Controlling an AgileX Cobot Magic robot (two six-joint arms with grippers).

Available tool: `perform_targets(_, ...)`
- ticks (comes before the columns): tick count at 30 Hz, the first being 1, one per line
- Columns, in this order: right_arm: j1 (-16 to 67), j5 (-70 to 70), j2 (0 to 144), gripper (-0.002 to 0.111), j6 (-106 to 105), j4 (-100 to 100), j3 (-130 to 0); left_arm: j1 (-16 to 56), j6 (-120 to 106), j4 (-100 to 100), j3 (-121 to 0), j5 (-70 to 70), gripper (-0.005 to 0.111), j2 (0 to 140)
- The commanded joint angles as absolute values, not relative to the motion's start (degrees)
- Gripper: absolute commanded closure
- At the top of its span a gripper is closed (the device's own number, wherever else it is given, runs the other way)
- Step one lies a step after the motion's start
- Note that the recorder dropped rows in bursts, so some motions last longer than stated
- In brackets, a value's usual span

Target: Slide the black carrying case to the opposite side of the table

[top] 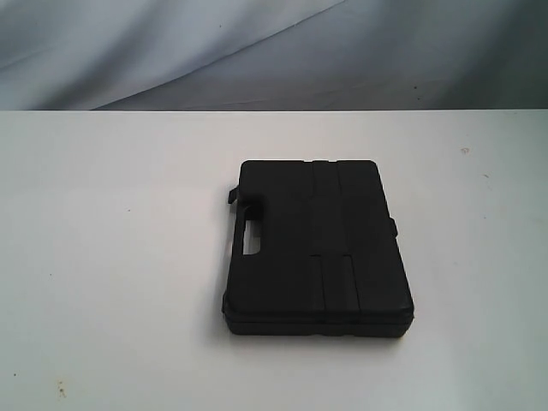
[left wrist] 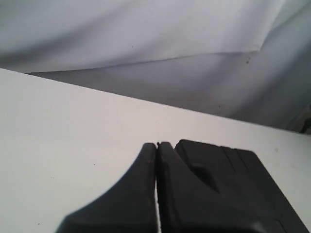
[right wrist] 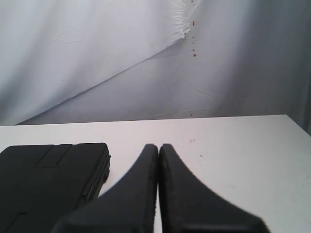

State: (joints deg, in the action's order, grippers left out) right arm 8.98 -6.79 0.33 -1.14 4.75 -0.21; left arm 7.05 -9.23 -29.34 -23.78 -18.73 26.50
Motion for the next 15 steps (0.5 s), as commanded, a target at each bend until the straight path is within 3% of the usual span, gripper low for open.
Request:
perform_targets(1, 8.6, -6.7, 0.0, 0.108, -1.3, 5.2, 0.0, 7.0, -15.8, -30.0, -32.5, -25.0, 0.107, 36.5)
perform_targets(15, 8.6, -6.7, 0.0, 0.108, -1.3, 5.2, 0.0, 7.0, -20.1, -29.7, -53.3, -37.8, 0.107, 57.5)
